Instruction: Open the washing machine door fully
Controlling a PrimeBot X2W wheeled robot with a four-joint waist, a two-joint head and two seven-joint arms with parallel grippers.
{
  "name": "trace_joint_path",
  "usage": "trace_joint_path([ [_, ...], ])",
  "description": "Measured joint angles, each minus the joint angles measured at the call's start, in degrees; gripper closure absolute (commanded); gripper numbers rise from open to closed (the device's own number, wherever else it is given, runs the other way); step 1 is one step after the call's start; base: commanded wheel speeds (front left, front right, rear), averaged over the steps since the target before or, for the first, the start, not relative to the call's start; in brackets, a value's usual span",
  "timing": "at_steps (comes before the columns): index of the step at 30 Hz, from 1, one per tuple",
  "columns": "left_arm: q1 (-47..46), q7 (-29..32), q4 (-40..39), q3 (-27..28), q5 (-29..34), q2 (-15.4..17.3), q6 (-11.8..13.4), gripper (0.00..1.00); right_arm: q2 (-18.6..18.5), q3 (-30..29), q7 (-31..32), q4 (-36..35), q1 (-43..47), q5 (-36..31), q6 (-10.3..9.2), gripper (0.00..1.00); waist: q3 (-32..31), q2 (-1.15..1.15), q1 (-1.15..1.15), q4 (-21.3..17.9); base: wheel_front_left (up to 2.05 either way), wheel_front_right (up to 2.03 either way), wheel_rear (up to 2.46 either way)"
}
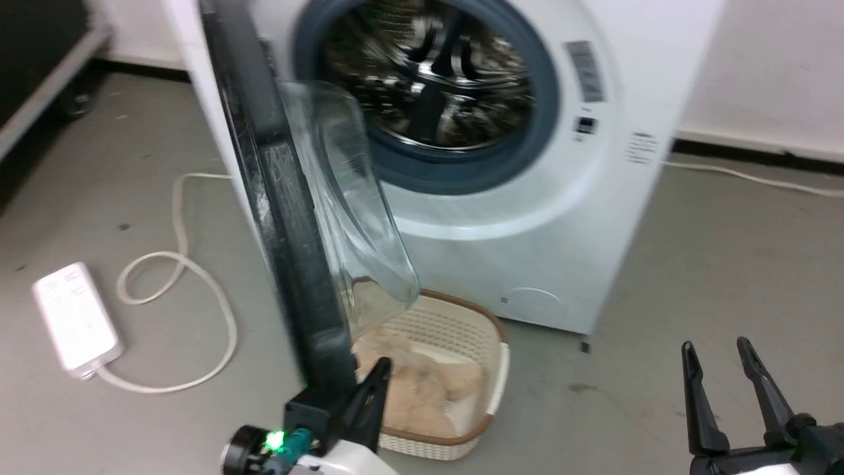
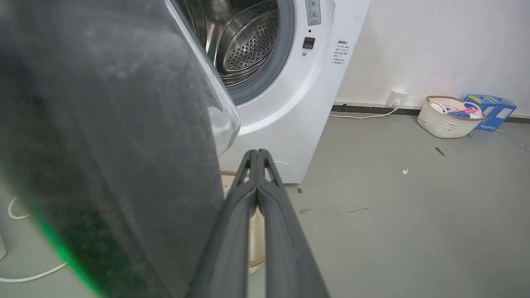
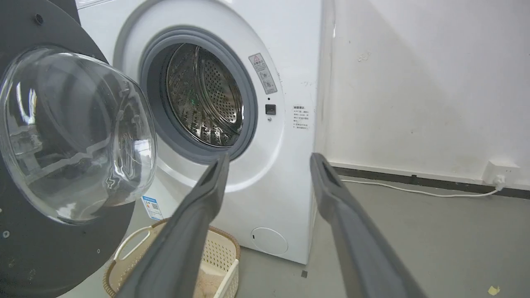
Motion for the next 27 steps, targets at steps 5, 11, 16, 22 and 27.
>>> trace_joint_path([
  [5, 0.99, 1.77, -1.82, 2.30, -0.71, 1.88, 1.43, 1.00, 0.02, 0.63, 0.01, 0.18, 0.59, 0.05, 0.00, 0.00, -0.63, 0.00, 0.00, 4.88, 0.00, 0.00, 0.00],
  [11, 1.55, 3.27, -2.83, 6.67, -2.29, 4.04, 3.10, 1.00, 0.03, 1.86, 0.00, 0.19, 0.55, -0.58, 0.00, 0.00, -0.27, 0.00, 0.00, 9.76, 0.00, 0.00, 0.00],
  [16, 1.11, 3.35, -2.88, 11.61, -4.30, 6.49, 4.01, 1.00, 0.03, 2.63, 0.01, 0.13, 0.35, -1.98, 0.00, 0.00, 2.28, 0.00, 0.01, 11.07, 0.00, 0.00, 0.00],
  [22, -2.58, 3.26, 0.27, 17.80, -7.43, 10.93, 3.42, 1.00, 0.03, 2.66, 0.00, -0.19, -0.56, -3.53, 0.00, 0.00, 6.06, 0.00, 0.01, 11.08, 0.00, 0.00, 0.00],
  [27, -6.43, 3.65, 5.80, 23.73, -10.13, 16.08, 2.91, 1.00, -0.03, 2.42, 0.00, -0.49, -1.30, -4.56, 0.00, 0.00, 8.83, 0.00, 0.01, 10.54, 0.00, 0.00, 0.00],
])
